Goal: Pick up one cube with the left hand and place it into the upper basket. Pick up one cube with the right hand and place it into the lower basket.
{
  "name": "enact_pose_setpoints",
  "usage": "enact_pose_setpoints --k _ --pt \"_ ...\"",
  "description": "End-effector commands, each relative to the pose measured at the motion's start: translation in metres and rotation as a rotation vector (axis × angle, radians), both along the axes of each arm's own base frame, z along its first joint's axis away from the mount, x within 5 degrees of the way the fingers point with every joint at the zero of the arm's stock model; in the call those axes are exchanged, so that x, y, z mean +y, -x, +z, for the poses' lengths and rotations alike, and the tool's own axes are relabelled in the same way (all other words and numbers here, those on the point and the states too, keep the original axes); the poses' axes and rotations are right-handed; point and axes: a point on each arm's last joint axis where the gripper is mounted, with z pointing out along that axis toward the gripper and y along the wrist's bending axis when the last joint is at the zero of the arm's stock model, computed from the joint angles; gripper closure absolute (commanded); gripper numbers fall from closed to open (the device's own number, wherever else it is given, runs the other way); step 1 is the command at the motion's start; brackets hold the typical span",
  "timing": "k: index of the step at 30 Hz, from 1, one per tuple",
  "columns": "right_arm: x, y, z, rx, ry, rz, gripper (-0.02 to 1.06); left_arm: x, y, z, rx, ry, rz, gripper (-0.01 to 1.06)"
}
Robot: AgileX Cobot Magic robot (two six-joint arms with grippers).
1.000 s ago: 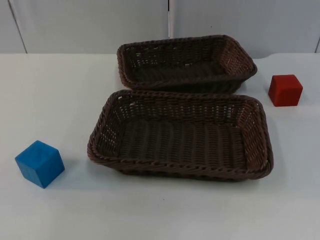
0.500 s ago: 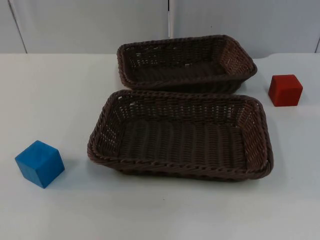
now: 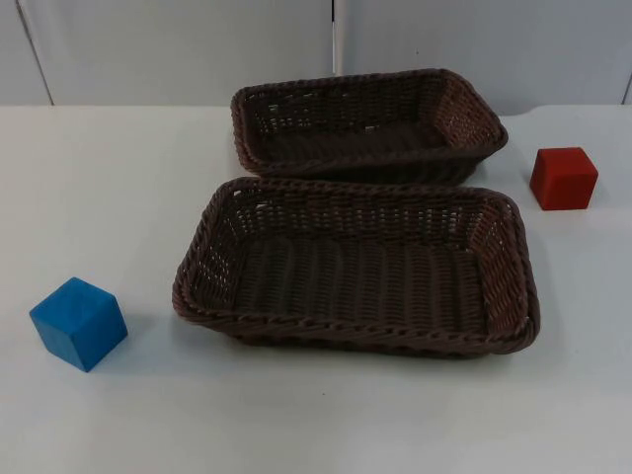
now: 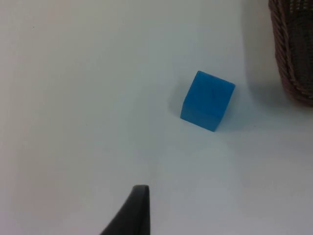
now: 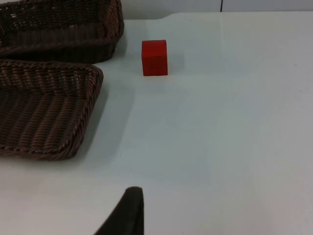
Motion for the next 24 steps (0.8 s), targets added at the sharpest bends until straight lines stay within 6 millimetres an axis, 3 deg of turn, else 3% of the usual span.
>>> enact_pose_setpoints --k 1,11,17,24 --pt "0.000 0.000 -0.001 -0.003 0.001 -0.004 -0.01 0.000 -0.008 0.006 -0.014 -0.001 -0.005 0.00" --pt "0.000 0.000 -0.001 -0.003 0.001 -0.004 -0.01 -0.002 -0.051 0.017 0.023 -0.019 -0.033 0.00" --pt "0.000 0.000 -0.001 -0.003 0.001 -0.004 -0.01 -0.003 -0.077 0.007 -0.003 -0.043 -0.063 0.00" --pt "0.000 0.000 -0.001 -0.003 0.001 -0.004 -0.01 -0.006 -0.091 -0.006 0.050 -0.022 -0.073 0.00"
